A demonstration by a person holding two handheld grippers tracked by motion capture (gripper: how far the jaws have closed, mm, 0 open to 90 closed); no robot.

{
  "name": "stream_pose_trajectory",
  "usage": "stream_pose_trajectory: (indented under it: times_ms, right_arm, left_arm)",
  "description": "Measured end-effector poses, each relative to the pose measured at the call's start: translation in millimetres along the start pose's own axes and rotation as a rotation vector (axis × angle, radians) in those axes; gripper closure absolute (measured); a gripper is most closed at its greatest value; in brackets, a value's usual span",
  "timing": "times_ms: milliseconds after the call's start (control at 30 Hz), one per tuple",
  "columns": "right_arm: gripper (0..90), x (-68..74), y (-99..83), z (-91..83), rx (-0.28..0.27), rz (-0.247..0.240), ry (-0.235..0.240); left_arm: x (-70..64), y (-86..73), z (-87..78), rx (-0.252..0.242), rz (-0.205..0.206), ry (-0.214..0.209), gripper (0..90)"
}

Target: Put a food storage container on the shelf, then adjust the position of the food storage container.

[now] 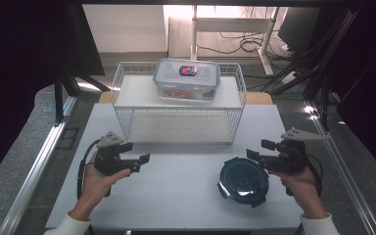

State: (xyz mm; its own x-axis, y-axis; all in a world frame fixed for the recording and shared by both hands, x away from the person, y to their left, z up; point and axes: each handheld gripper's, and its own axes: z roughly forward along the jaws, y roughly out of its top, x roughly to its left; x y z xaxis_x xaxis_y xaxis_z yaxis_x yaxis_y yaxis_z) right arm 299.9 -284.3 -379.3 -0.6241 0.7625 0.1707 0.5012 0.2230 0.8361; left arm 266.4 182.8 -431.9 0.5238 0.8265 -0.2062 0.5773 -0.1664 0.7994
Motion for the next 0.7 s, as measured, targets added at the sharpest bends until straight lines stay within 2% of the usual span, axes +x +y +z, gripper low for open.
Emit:
stream_pose_trajectory:
  times_ms: [133, 233, 300, 467, 700]
  right_arm:
    - [26.2, -2.5, -17.3, 0.0, 0.022, 0.019, -0.011]
    - [26.6, -5.6, -26.9, -0.6, 0.057, 0.018, -0.030]
    - [27.2, -8.0, -32.8, -1.5, 0.066, 0.018, -0.049]
    - [28.0, -12.6, -40.5, -1.8, 0.084, 0.035, -0.056]
    - [28.5, -9.7, -41.3, 1.1, 0.108, 0.024, -0.062]
  left_arm:
    - [1.7, -16.3, 4.7, 0.021, -0.035, -0.019, 22.1]
    - [2.9, -25.4, 7.1, 0.038, -0.036, 0.009, 22.2]
    - [4.1, -30.5, 7.7, 0.045, -0.052, 0.010, 22.5]
    - [4.4, -34.5, 7.9, 0.049, -0.055, 0.001, 24.7]
    - [6.4, -35.1, 5.4, 0.027, -0.067, 0.014, 23.7]
